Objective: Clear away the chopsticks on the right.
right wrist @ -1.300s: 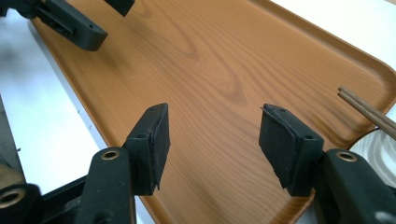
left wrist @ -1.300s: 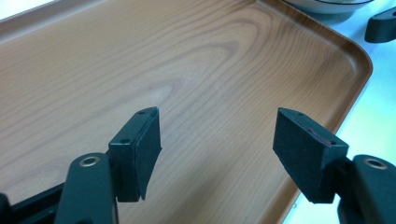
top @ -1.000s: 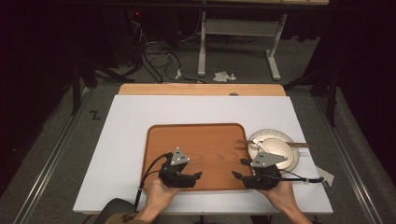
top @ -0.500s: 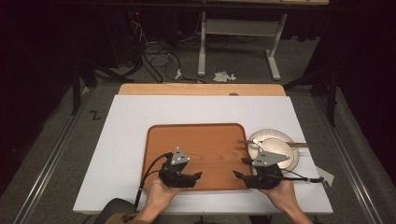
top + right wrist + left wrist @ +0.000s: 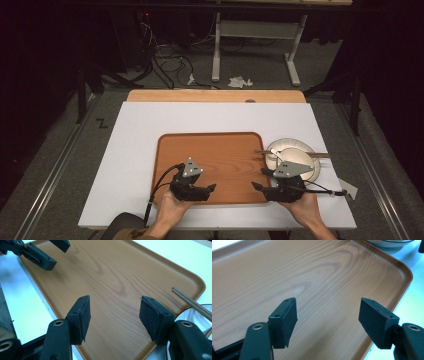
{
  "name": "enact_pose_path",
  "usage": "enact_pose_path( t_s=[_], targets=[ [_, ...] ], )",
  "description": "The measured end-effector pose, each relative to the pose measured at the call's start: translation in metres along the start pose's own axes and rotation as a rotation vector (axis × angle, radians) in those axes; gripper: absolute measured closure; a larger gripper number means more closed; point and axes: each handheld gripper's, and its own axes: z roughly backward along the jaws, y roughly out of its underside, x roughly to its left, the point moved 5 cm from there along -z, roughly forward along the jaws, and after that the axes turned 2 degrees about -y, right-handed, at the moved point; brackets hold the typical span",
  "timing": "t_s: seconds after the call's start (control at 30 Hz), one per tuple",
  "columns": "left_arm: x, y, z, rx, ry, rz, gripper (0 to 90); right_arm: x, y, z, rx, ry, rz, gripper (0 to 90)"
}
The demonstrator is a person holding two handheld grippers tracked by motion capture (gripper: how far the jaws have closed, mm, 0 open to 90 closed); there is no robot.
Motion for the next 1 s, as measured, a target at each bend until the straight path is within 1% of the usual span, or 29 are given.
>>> enact_pose_path(
  t_s=[0.1,0.27,0.37,0.43,0.47,0.5,0.6,0.67,0.73,0.87,1.0],
  targets=[
    [0.0,0.0,-0.001,0.004,-0.001,-0.001,31.2,-0.001,0.0,0.001,-0.002,0.0,-0.009,43.2],
    [0.0,0.0,0.0,-0.001,-0.002,-0.003,31.2,-0.002,-0.001,0.004,-0.009,-0.002,-0.006,43.3],
    [-0.001,0.0,0.0,0.0,-0.001,-0.001,31.2,-0.003,-0.003,0.009,-0.014,-0.007,-0.021,44.2],
    [-0.001,0.0,0.0,0.0,-0.002,-0.004,31.2,-0.005,-0.003,0.011,-0.016,-0.008,-0.016,44.5],
    [-0.001,0.0,0.0,-0.001,-0.003,-0.003,31.2,-0.005,-0.004,0.013,-0.017,-0.006,-0.025,44.7],
    [0.0,0.001,0.001,-0.002,-0.005,-0.001,31.2,-0.007,-0.005,0.017,-0.028,-0.008,-0.024,45.6],
    [0.0,0.0,0.0,-0.004,-0.006,0.007,31.2,-0.011,-0.006,0.024,-0.037,0.003,-0.035,46.9],
    [0.0,0.001,0.0,-0.003,-0.002,0.005,31.2,-0.013,-0.006,0.026,-0.037,0.006,-0.041,47.4],
    [0.001,0.0,0.001,-0.004,-0.004,-0.001,31.1,-0.016,-0.007,0.03,-0.033,0.014,-0.062,49.2],
    [0.002,0.0,0.001,-0.004,-0.002,0.005,31.1,-0.019,-0.008,0.035,-0.034,0.015,-0.072,50.8],
    [0.001,0.0,0.001,-0.005,-0.001,0.002,31.1,-0.023,-0.008,0.038,-0.029,0.017,-0.075,51.3]
  ],
)
